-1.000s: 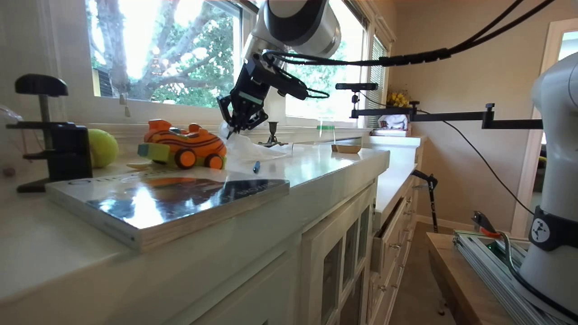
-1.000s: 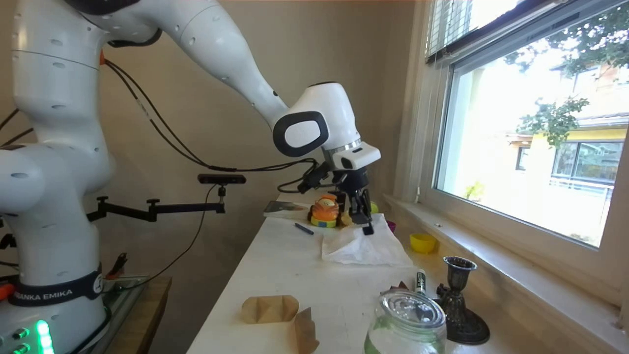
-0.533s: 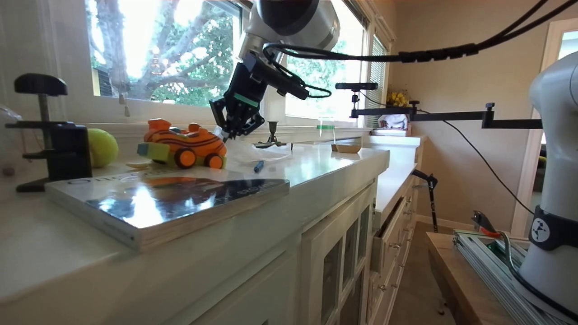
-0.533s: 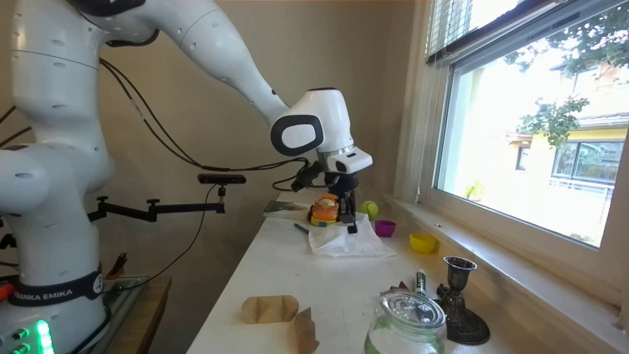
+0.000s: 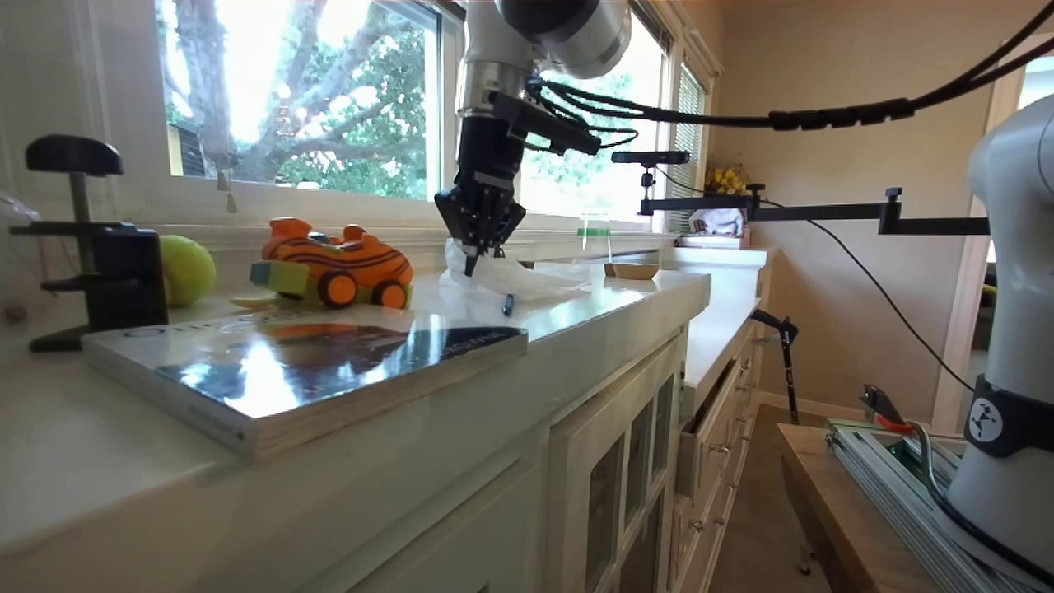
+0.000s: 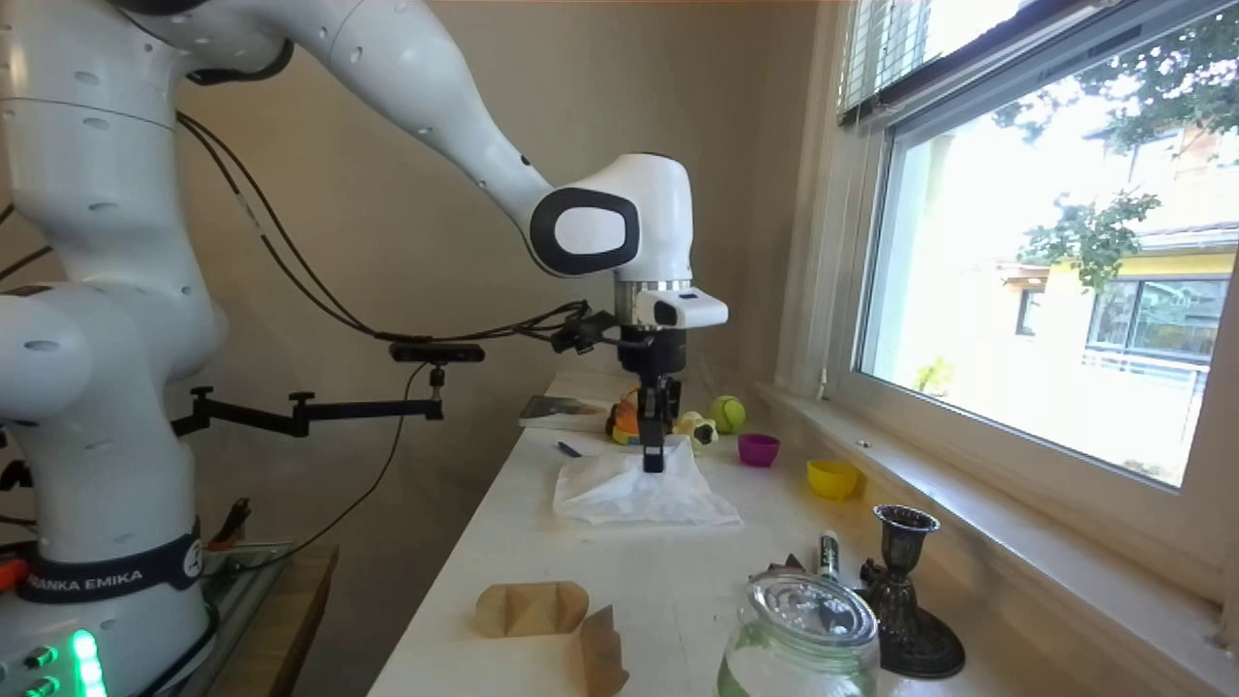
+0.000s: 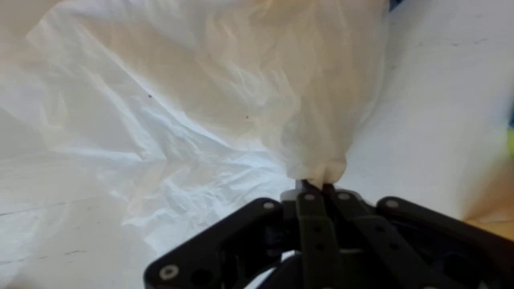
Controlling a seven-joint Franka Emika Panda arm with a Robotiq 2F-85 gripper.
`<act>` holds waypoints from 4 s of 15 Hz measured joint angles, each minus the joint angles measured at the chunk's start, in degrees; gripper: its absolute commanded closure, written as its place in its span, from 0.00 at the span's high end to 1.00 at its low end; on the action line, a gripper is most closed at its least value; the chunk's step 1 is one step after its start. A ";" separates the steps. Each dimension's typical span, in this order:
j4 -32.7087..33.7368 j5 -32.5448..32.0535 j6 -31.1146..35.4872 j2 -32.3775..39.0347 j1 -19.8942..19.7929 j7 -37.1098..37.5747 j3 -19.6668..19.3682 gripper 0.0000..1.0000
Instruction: Use the paper towel to wipe the surface
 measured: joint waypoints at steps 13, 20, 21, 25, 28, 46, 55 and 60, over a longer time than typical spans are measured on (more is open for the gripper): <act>1.92 -4.74 2.97 3.41 -2.72 1.76 -2.30 0.02; 5.70 -4.25 7.62 7.37 -1.36 3.87 -1.71 0.02; 5.97 -3.97 7.62 7.49 -0.97 3.87 -1.51 0.02; 6.48 -2.19 7.49 7.49 0.56 3.85 -0.28 0.02; 6.53 -2.17 6.26 7.30 1.38 3.59 0.32 0.02; 6.49 -5.76 -1.24 5.59 -2.45 3.65 -4.28 0.02; 6.56 1.51 6.76 7.43 -0.07 4.20 -0.68 0.02; 6.55 3.84 4.67 7.32 0.57 -0.50 0.42 0.02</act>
